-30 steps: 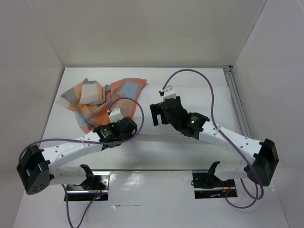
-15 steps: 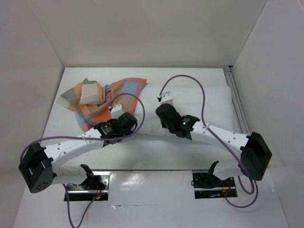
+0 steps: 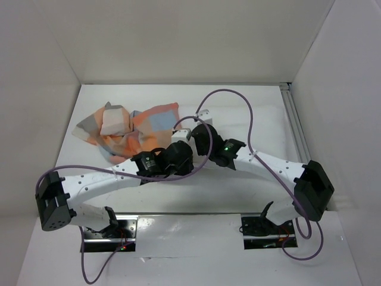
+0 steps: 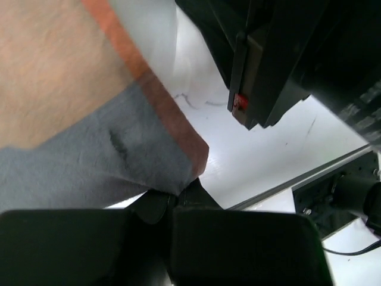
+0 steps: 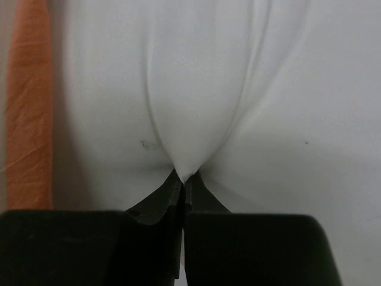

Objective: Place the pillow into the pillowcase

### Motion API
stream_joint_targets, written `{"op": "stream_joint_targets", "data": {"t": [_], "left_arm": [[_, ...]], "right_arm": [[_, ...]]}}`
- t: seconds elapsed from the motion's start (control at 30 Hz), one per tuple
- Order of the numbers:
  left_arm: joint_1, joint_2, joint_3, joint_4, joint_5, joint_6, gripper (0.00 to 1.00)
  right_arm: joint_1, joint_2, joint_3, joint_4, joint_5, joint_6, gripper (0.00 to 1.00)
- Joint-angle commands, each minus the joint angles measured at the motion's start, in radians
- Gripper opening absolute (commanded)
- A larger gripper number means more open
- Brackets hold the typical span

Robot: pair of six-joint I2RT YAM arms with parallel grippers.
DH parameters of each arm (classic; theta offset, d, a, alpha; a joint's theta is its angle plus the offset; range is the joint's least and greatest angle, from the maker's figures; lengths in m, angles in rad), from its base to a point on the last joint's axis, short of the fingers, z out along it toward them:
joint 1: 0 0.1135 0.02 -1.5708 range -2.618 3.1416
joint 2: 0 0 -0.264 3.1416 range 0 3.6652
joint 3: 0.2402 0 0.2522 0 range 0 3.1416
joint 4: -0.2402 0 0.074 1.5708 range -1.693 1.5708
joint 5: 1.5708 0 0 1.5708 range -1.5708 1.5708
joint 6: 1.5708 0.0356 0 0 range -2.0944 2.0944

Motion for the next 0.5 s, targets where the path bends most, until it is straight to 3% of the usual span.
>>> {"op": "stream_joint_targets", "data": {"t": [0.0,0.03,0.07,0.17,0.2,0.27,0.33,0.47], "left_arm": [[-0.026,-0.029,0.042,0.072,0.071,0.028,0.0],[-0.017,-0.039,0.042,0.056,0.056,0.028,0.01],[0.009,-0.055,0.042,0.037,0.056,0.028,0.2],[0.031,-0.105,0.053,-0.049,0.03,0.037,0.63],[0.031,-0.12,0.082,-0.073,0.011,0.048,0.71],[0.063,-0.178,0.105,-0.141,-0.02,0.068,0.67],[0.103,-0.221,0.139,-0.176,-0.036,0.091,0.46],[0.282,-0.269,0.195,-0.188,0.015,0.161,0.41]], "right_arm": [[0.003,0.017,0.028,0.122,-0.095,0.053,0.0],[0.003,0.002,0.012,0.122,-0.095,0.053,0.0],[0.003,-0.012,-0.003,0.122,-0.095,0.053,0.0],[0.003,-0.036,-0.031,0.122,-0.095,0.073,0.0],[0.003,-0.036,-0.041,0.122,-0.095,0.073,0.0],[-0.006,-0.062,-0.072,0.122,-0.086,0.082,0.0],[-0.006,-0.072,-0.095,0.122,-0.086,0.095,0.0],[-0.006,-0.095,-0.136,0.122,-0.096,0.095,0.0]]}}
